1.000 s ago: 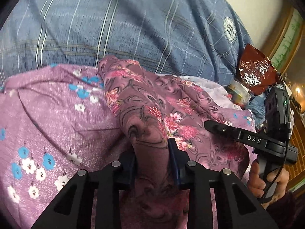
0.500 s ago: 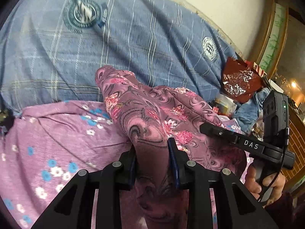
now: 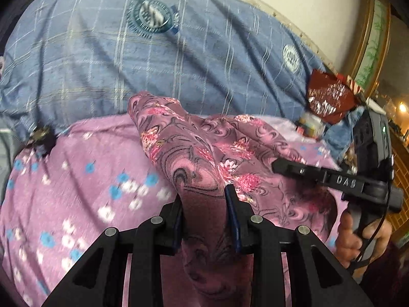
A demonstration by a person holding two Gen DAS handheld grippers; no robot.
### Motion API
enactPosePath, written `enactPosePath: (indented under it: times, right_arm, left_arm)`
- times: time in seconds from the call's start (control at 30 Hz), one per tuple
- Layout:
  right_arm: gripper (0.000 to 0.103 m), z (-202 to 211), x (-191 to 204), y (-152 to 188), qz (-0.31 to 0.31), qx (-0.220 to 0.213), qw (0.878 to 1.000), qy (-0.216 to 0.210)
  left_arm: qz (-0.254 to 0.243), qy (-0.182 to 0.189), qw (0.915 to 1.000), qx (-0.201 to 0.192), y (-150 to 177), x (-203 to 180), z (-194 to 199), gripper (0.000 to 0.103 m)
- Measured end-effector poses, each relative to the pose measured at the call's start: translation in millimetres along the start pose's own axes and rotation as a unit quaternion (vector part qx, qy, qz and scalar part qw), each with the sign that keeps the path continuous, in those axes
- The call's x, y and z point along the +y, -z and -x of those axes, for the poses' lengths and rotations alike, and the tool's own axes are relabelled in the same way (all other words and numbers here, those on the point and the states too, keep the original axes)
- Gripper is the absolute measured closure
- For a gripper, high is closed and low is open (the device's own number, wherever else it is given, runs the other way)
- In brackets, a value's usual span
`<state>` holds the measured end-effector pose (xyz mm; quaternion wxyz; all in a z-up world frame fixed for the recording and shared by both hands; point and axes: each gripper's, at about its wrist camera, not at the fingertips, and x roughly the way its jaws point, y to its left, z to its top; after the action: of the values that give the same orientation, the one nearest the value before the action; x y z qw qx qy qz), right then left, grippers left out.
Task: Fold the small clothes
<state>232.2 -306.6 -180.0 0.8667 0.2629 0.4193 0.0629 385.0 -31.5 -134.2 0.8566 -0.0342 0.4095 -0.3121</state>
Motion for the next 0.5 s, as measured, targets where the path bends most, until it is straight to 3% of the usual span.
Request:
enactPosePath:
  times: [0.17,0.27,0.37,0.5]
  right_arm:
    - [0.081,-10,12,31,0.001,0.020,1.000,0.016]
    - [0.081,-27,4,49,0.000,0.046,0.998,0.043]
    - [0.069,-45,-10,60,-0.017,0.074,0.995,0.071]
    - [0.055,-30,-5,58,-0.003,0.055,0.994,0.095]
  left_arm:
    - [0.011,-0.012,0.9991,0.038,20,6,0,0.075]
    - [0.019,-0.037,0.9954,0.087,33,9,-18,0.071]
    - [0.036,-0.077,0.9908,0.106,43,15,-26,0.055]
    - [0.037,-0.130,0.9872,0.084,40,1,-5,0.049]
